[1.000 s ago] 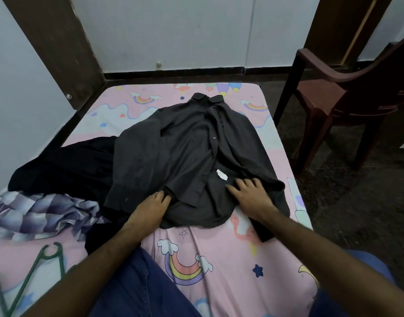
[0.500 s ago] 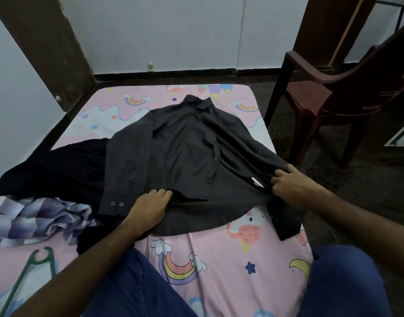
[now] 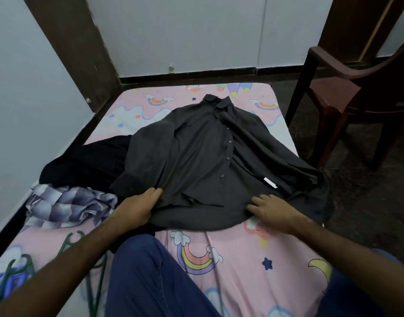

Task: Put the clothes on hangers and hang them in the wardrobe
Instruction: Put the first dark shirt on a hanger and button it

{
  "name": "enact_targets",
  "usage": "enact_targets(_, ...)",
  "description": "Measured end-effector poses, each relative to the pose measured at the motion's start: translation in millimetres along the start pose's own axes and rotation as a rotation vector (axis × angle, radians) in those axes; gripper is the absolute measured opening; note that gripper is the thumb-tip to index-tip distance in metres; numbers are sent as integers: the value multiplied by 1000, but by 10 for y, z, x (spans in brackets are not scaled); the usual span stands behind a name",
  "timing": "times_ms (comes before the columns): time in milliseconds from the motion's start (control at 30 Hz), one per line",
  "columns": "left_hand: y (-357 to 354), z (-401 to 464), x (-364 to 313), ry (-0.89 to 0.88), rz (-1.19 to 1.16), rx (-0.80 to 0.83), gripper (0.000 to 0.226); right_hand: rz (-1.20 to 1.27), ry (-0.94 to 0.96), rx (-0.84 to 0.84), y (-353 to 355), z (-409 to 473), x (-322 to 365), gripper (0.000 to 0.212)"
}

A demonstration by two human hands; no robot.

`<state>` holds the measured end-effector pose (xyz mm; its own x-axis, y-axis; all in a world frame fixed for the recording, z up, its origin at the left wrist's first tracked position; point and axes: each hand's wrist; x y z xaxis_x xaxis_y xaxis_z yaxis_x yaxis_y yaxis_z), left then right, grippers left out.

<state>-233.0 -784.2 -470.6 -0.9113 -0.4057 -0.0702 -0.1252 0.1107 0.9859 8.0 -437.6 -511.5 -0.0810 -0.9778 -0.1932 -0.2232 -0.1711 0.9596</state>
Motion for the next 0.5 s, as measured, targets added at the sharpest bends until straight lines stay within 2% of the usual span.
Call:
enact_targets(133, 74, -22, -97, -13, -150, 136, 33, 235, 31, 288, 287, -66, -138, 19)
enact_targets(233, 41, 48, -247, -27, -302, 379, 28, 199, -47, 563, 509, -167, -185, 24)
enact_targets(300, -32, 91, -389, -49, -223, 509, 22, 153, -142, 779, 572, -222, -187, 26)
enact_targets(367, -72, 133, -526, -78, -25, 486, 27, 161, -204, 914, 595, -225, -152, 29)
enact_targets(433, -117, 171, -636, -119, 111, 324, 46, 209, -214, 836, 607, -184, -63, 31)
enact_targets(500, -199, 232, -723, -210, 234, 130, 58, 213, -161, 576, 593, -115, 88, 32)
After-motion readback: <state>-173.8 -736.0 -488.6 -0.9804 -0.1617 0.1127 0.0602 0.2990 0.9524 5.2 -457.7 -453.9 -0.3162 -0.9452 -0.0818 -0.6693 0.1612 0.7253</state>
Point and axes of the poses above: each hand's wrist, its own z-axis towards the middle knuckle, its own y-axis out of the back of the hand, x = y × z, and after that the axes turned 9 degrees about -y, right-handed
